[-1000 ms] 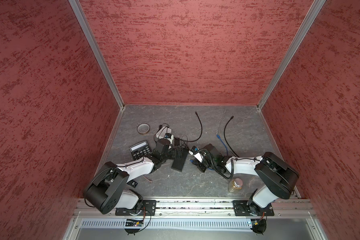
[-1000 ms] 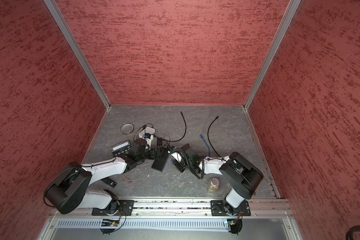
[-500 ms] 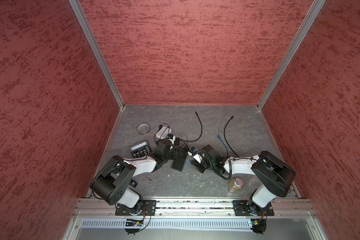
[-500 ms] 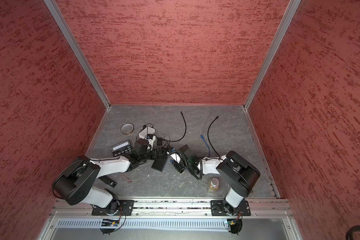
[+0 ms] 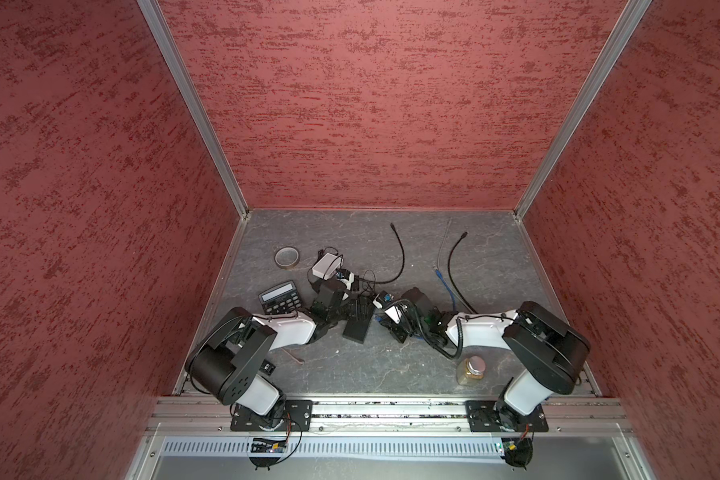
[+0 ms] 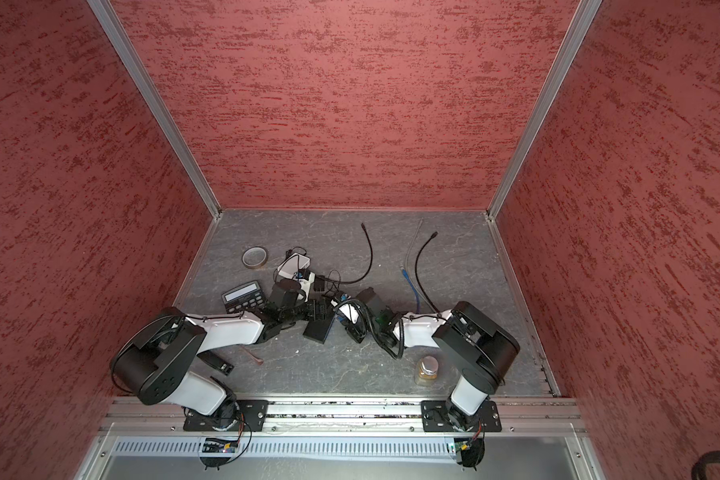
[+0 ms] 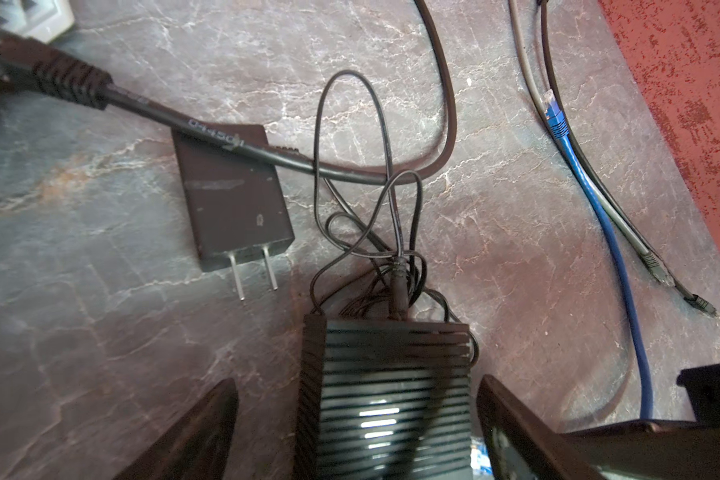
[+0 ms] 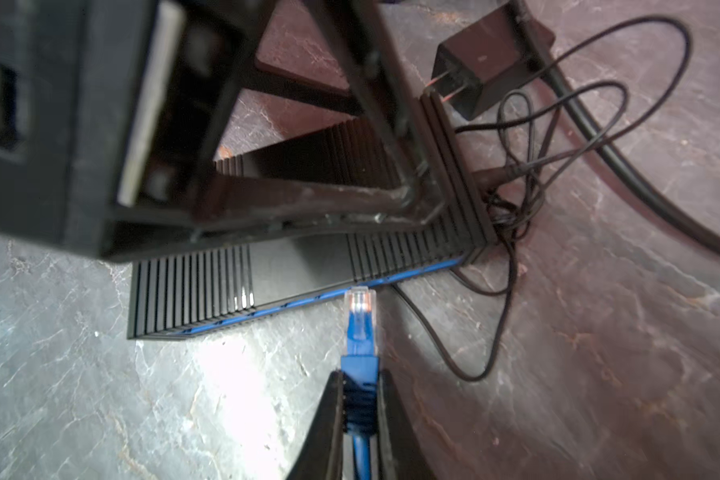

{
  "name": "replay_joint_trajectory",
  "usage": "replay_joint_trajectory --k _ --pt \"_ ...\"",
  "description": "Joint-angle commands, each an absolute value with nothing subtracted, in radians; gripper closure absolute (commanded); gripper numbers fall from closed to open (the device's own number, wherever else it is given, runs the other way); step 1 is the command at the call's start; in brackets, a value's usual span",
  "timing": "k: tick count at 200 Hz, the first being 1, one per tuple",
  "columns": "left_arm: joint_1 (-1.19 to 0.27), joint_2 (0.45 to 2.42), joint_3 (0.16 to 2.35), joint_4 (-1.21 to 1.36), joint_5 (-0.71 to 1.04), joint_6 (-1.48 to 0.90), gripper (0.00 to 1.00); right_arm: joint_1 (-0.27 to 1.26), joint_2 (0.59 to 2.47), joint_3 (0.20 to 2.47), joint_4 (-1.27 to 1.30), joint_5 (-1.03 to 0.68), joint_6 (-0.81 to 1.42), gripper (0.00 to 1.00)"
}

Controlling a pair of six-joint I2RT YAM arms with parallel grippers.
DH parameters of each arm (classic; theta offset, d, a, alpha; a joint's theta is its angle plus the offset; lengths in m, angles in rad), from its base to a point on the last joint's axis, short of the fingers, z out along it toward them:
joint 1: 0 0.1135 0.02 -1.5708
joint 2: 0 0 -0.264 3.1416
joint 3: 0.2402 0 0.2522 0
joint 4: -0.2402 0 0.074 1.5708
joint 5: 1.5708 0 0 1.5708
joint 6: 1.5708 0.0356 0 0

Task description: Insert the plug into the switch port

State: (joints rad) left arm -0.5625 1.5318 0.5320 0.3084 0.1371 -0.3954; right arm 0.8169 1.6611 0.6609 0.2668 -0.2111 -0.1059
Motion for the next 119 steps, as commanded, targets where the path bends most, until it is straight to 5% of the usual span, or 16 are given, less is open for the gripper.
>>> replay_joint_trajectory --k 1,119 --pt "-0.569 1.545 0.555 0.334 0.153 -0.392 0.10 0.825 1.678 0.689 0.296 -0.174 -0.106 0.95" --pt "-0.580 1.583 0.571 0.340 0.179 -0.385 0.12 0.827 1.693 0.692 0.358 -0.182 -0.121 0.95"
